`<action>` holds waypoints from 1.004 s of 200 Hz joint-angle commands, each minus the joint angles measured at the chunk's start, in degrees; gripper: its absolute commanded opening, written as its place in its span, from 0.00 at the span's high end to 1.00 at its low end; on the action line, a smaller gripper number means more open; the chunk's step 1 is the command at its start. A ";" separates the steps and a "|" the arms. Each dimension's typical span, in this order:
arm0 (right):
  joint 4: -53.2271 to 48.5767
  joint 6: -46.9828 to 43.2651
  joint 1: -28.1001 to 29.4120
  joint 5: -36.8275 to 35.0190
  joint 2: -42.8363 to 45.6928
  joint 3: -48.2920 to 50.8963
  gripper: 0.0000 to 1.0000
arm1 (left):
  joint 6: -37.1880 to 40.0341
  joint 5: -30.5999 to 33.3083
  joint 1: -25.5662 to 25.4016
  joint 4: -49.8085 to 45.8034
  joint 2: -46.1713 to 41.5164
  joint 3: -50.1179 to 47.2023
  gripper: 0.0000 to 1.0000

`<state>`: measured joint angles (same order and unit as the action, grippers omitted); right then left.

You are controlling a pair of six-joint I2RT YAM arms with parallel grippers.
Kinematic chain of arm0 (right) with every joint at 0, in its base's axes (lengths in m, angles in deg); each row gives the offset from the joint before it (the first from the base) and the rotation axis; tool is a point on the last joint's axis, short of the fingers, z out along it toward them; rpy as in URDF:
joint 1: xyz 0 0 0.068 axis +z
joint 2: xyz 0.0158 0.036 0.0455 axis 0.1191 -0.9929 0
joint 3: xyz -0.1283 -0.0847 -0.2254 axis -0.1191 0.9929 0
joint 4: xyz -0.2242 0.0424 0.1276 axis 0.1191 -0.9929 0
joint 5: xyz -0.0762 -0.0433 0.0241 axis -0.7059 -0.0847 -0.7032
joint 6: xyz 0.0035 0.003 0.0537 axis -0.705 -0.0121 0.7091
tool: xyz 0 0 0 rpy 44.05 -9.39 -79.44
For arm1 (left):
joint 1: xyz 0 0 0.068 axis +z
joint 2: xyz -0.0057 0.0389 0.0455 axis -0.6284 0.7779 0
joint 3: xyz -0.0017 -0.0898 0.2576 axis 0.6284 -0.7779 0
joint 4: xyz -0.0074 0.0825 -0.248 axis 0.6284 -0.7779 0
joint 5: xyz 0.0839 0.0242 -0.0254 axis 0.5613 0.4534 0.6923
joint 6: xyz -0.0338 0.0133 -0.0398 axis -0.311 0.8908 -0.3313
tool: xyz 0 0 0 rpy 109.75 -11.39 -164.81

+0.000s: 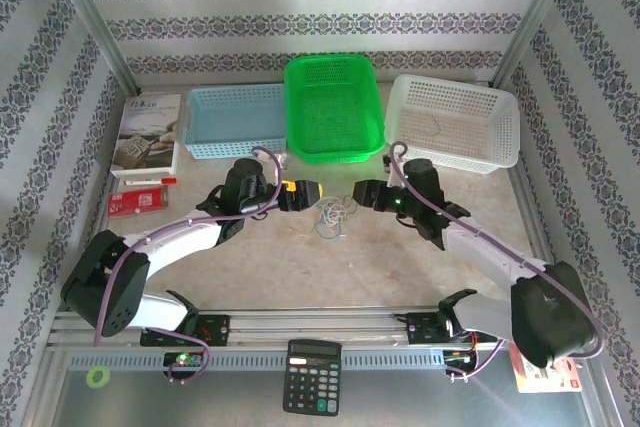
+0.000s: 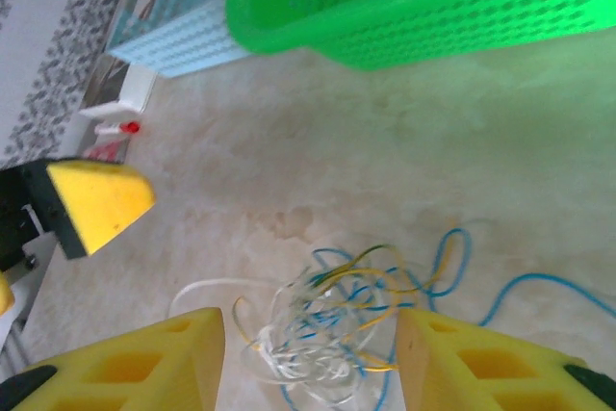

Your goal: Untangle the cables

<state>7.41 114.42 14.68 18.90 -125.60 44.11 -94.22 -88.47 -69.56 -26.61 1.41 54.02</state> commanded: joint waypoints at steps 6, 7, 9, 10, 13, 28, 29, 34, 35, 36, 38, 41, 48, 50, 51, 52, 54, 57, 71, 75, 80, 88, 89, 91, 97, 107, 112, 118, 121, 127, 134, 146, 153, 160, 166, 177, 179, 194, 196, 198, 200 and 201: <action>-4.21 -0.11 -2.81 -6.85 1.86 1.62 0.49 | 0.00 1.39 0.65 -0.46 0.53 -0.06 0.00; -4.30 -0.13 -2.89 -6.94 1.86 1.64 0.49 | 0.02 1.38 0.66 -0.48 0.51 -0.08 0.00; -4.48 -0.16 -3.04 -7.23 1.77 1.65 0.49 | -0.03 1.50 0.66 -0.38 0.50 -0.09 0.00; -4.57 -0.16 -3.14 -7.39 1.72 1.70 0.49 | -0.03 1.48 0.66 -0.35 0.54 -0.09 0.00; -4.93 -0.09 -3.30 -7.95 1.60 1.63 0.49 | -0.02 1.53 0.63 -0.32 0.50 -0.16 0.00; -6.01 -0.91 -3.82 -10.14 0.27 1.40 0.49 | -0.20 1.57 0.66 -0.24 0.54 -0.28 0.00; -6.08 -1.02 -3.79 -10.21 0.05 1.40 0.49 | -0.21 1.60 0.62 -0.24 0.56 -0.28 0.00; -6.47 -1.33 -3.84 -10.82 -0.79 1.09 0.49 | -0.28 1.62 0.63 -0.15 0.50 -0.29 0.00; -6.57 -1.45 -3.85 -10.95 -1.01 1.02 0.49 | -0.29 1.58 0.64 -0.15 0.50 -0.28 0.00; -6.67 -1.51 -3.85 -11.01 -1.20 0.94 0.49 | -0.30 1.56 0.65 -0.15 0.50 -0.28 0.00; -6.85 -1.64 -3.81 -11.19 -1.57 0.78 0.49 | -0.30 1.59 0.59 -0.12 0.49 -0.34 0.00; -7.13 -1.93 -3.80 -11.36 -2.20 0.56 0.49 | -0.37 1.55 0.64 -0.14 0.56 -0.32 0.00; -7.38 -2.55 -3.77 -11.72 -3.63 -0.01 0.50 | -0.43 1.60 0.64 0.02 0.47 -0.30 0.00; -7.49 -2.74 -3.74 -11.85 -4.06 -0.19 0.50 | -0.47 1.51 0.66 -0.02 0.49 -0.30 0.00; -7.53 -2.81 -3.67 -11.90 -4.23 -0.27 0.49 | -0.47 1.48 0.66 0.01 0.49 -0.28 0.00; -7.54 -2.85 -3.67 -11.97 -4.44 -0.36 0.49 | -0.48 1.51 0.62 0.02 0.54 -0.28 0.00; -7.71 -2.97 -3.63 -12.11 -4.93 -0.54 0.49 | -0.52 1.54 0.61 0.07 0.50 -0.25 0.00; -7.85 -3.17 -3.55 -12.31 -5.64 -0.79 0.49 | -0.47 1.50 0.62 0.07 0.50 -0.19 0.00; -8.50 -4.21 -3.34 -12.84 -8.78 -2.28 0.48 | -0.62 1.38 0.65 0.07 0.44 -0.10 0.00; -8.63 -4.48 -3.19 -12.84 -9.71 -2.72 0.48 | -0.72 1.42 0.62 0.18 0.42 -0.09 0.00; -8.86 -4.89 -2.92 -12.92 -10.71 -3.23 0.48 | -0.76 1.33 0.62 0.14 0.42 -0.09 0.00; -9.30 -5.33 -2.41 -13.59 -12.19 -3.96 0.48 | -0.87 1.28 0.66 0.25 0.42 -0.10 0.00; -9.35 -5.39 -2.30 -13.65 -12.37 -4.01 0.48 | -0.89 1.28 0.66 0.23 0.46 -0.10 0.00; -9.39 -5.51 -2.17 -13.89 -12.65 -4.15 0.48 | -0.91 1.28 0.60 0.21 0.37 -0.12 0.00; -9.55 -5.76 -1.65 -14.43 -13.53 -4.54 0.48 | -1.01 1.29 0.65 0.36 0.40 -0.11 0.00; -9.59 -5.88 -0.87 -15.08 -14.70 -4.95 0.48 | -1.07 1.28 0.65 0.46 0.23 -0.14 0.00; -9.62 -5.88 -0.49 -15.52 -15.04 -5.01 0.48 | -1.10 1.29 0.58 0.53 0.15 -0.20 0.00; -9.60 -5.86 -0.11 -15.91 -15.54 -5.11 0.48 | -1.17 1.31 0.64 0.55 0.08 -0.21 0.00; -9.62 -5.83 0.12 -16.03 -15.70 -5.17 0.48 | -1.12 1.37 0.65 0.55 0.06 -0.19 0.00; -9.66 -5.80 0.42 -16.21 -15.97 -5.20 0.48 | -1.16 1.38 0.59 0.49 -0.01 -0.27 0.00; -9.76 -5.80 0.83 -16.25 -16.28 -5.13 0.49 | -1.17 1.39 0.62 0.55 -0.09 -0.20 0.00; -9.97 -5.57 1.45 -16.67 -16.15 -4.84 0.49 | -1.15 1.49 0.58 0.49 -0.21 -0.24 0.00; -10.08 -5.36 1.74 -17.01 -15.91 -4.40 0.49 | -1.05 1.38 0.63 0.56 -0.29 -0.10 0.00; -10.05 -5.09 2.07 -17.28 -15.57 -3.96 0.49 | -1.07 1.37 0.58 0.51 -0.27 -0.09 0.00; -10.07 -4.96 2.32 -17.55 -15.25 -3.57 0.49 | -1.04 1.37 0.64 0.55 -0.23 -0.10 0.00; -10.12 -4.76 2.64 -18.22 -14.87 -2.82 0.49 | -1.04 1.37 0.66 0.55 -0.26 -0.08 0.00; -10.11 -4.74 2.69 -18.31 -14.76 -2.76 0.49 | -1.06 1.41 0.64 0.58 -0.24 -0.09 0.00; -10.02 -4.57 2.77 -18.85 -14.66 -1.92 0.49 | -1.12 1.40 0.62 0.81 -0.19 -0.09 0.00; -10.02 -4.63 2.79 -18.88 -14.64 -1.83 0.49 | -1.15 1.33 0.58 0.77 -0.20 -0.05 0.00; -10.06 -4.62 2.82 -18.96 -14.64 -1.74 0.49 | -1.18 1.29 0.64 0.81 -0.21 -0.06 0.00; -10.04 -4.59 2.82 -18.97 -14.66 -1.71 0.49 | -1.14 1.31 0.59 0.80 -0.16 -0.04 0.00; -10.02 -4.56 2.78 -18.98 -14.67 -1.62 0.49 | -1.16 1.29 0.63 0.81 -0.14 -0.02 0.00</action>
<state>-1.69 109.92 16.97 2.44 -141.18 40.83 -94.68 -87.62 -69.56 -26.71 1.57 54.02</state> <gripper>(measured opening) 0.511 0.998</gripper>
